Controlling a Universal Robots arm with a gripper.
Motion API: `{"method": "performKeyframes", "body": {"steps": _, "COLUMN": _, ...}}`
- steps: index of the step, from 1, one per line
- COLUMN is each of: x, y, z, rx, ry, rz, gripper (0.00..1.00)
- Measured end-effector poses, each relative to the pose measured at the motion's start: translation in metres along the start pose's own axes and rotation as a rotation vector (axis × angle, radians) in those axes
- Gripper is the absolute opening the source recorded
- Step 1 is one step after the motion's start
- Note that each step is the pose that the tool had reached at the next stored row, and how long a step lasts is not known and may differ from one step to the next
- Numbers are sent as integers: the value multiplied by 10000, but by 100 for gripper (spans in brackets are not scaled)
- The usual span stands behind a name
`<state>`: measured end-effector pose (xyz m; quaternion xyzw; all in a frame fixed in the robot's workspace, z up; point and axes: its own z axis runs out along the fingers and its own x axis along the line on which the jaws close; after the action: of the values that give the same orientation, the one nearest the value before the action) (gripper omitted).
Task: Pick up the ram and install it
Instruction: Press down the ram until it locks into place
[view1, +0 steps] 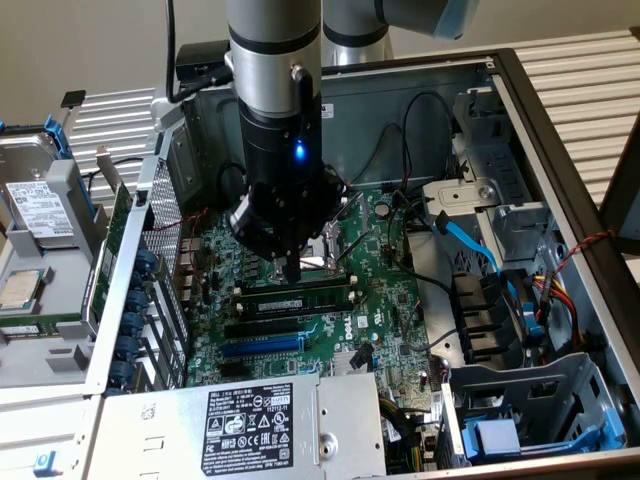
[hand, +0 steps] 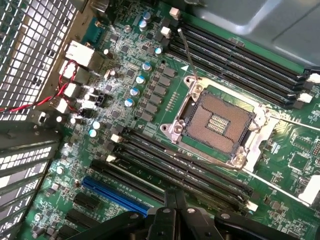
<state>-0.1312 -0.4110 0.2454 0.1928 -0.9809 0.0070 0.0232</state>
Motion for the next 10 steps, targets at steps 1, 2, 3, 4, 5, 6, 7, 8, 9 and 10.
{"method": "performKeyframes", "body": {"steps": 1, "x": 0, "y": 0, "z": 0, "rx": -5, "ry": 1, "rz": 119, "gripper": 10}}
{"method": "performKeyframes", "body": {"steps": 2, "x": 0, "y": 0, "z": 0, "rx": -11, "ry": 2, "rz": 247, "gripper": 10}}
{"method": "performKeyframes", "body": {"steps": 3, "x": 0, "y": 0, "z": 0, "rx": -17, "ry": 3, "rz": 369, "gripper": 10}}
{"method": "performKeyframes", "body": {"steps": 4, "x": 0, "y": 0, "z": 0, "rx": -23, "ry": 3, "rz": 493, "gripper": 10}}
{"method": "performKeyframes", "body": {"steps": 5, "x": 0, "y": 0, "z": 0, "rx": -28, "ry": 4, "rz": 614, "gripper": 10}}
{"method": "performKeyframes", "body": {"steps": 6, "x": 0, "y": 0, "z": 0, "rx": -34, "ry": 4, "rz": 736, "gripper": 10}}
{"method": "performKeyframes", "body": {"steps": 7, "x": 0, "y": 0, "z": -1, "rx": -40, "ry": 6, "rz": 858, "gripper": 10}}
{"method": "performKeyframes", "body": {"steps": 8, "x": 0, "y": 0, "z": 0, "rx": -46, "ry": 6, "rz": 985, "gripper": 10}}
{"method": "performKeyframes", "body": {"steps": 9, "x": 0, "y": 0, "z": 0, "rx": -52, "ry": 6, "rz": 1107, "gripper": 10}}
{"method": "performKeyframes", "body": {"steps": 10, "x": 0, "y": 0, "z": 0, "rx": -58, "ry": 6, "rz": 1233, "gripper": 10}}
